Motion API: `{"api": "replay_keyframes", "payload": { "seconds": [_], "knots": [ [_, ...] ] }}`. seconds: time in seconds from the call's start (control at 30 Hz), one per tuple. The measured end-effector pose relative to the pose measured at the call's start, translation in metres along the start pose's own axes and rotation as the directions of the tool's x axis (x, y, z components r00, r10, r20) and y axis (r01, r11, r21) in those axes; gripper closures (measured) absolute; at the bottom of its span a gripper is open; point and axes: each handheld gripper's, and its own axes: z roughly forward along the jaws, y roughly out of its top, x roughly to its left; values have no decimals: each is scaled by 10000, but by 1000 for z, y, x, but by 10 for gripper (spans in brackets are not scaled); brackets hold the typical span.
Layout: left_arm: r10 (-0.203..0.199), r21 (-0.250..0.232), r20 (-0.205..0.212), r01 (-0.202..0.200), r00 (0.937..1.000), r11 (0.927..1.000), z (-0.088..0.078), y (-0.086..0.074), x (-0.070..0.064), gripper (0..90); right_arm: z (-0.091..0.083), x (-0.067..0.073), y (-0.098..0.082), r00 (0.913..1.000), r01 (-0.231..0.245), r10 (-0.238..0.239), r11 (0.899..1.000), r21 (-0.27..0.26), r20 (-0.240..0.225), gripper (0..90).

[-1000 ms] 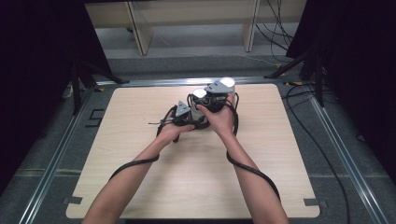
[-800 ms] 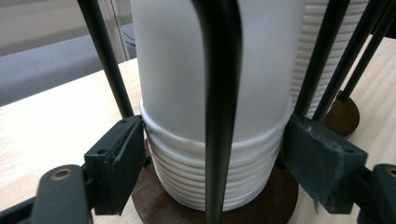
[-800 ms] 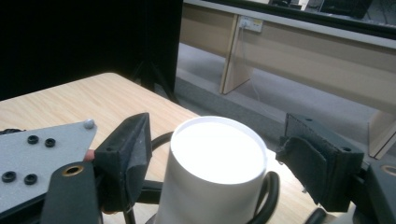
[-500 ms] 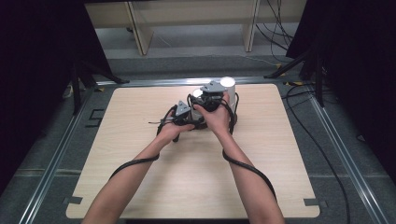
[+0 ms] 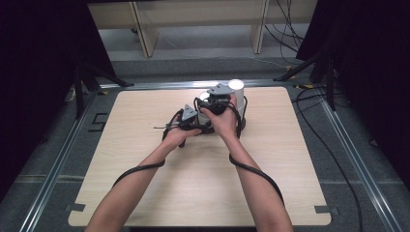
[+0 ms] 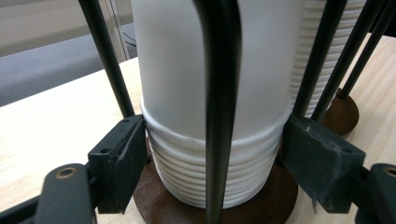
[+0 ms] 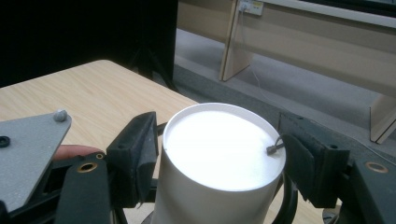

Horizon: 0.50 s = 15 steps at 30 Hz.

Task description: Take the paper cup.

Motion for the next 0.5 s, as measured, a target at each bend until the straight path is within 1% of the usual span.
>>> {"api": "replay_keyframes", "payload": {
  "seconds": [0.03,0.13,0.2,0.23,0.27,0.33,0.37,0.4,0.43,0.5],
  "knots": [
    [-8,1,3,8,10000,10000,0,0,0,232,0,0,0,10000,1,-1,9999,105,-2,315],
    [74,72,-26,-74,10000,9999,0,0,1,233,3,-1,-1,10000,-90,90,9999,137,-5,322],
    [59,63,-26,-59,10000,10000,0,0,1,233,3,-1,-1,10000,-80,79,9998,156,17,331],
    [-35,-6,11,35,10000,10000,0,0,0,233,3,-2,-1,9999,-109,109,9999,89,24,340],
    [-12,3,4,12,10000,10000,0,0,0,234,4,-2,-1,9998,-189,189,9998,11,-82,343],
    [-10,-1,1,10,10000,10000,0,0,0,234,3,-2,-1,9997,-248,248,9997,64,-32,345],
    [92,62,-21,-92,10000,9999,-1,0,0,235,2,-2,-1,9995,-296,297,9995,94,-48,347],
    [6,-27,-8,-6,10000,10000,0,0,0,237,2,-3,0,9996,-273,273,9996,16,-70,348],
    [9,-36,-17,-9,10000,10000,-1,0,-1,238,1,-3,1,9996,-257,256,9994,-219,-68,349],
    [-16,-27,12,16,10000,10000,-1,0,0,238,0,-2,3,9996,-292,291,9993,-215,-61,349]
  ]
}}
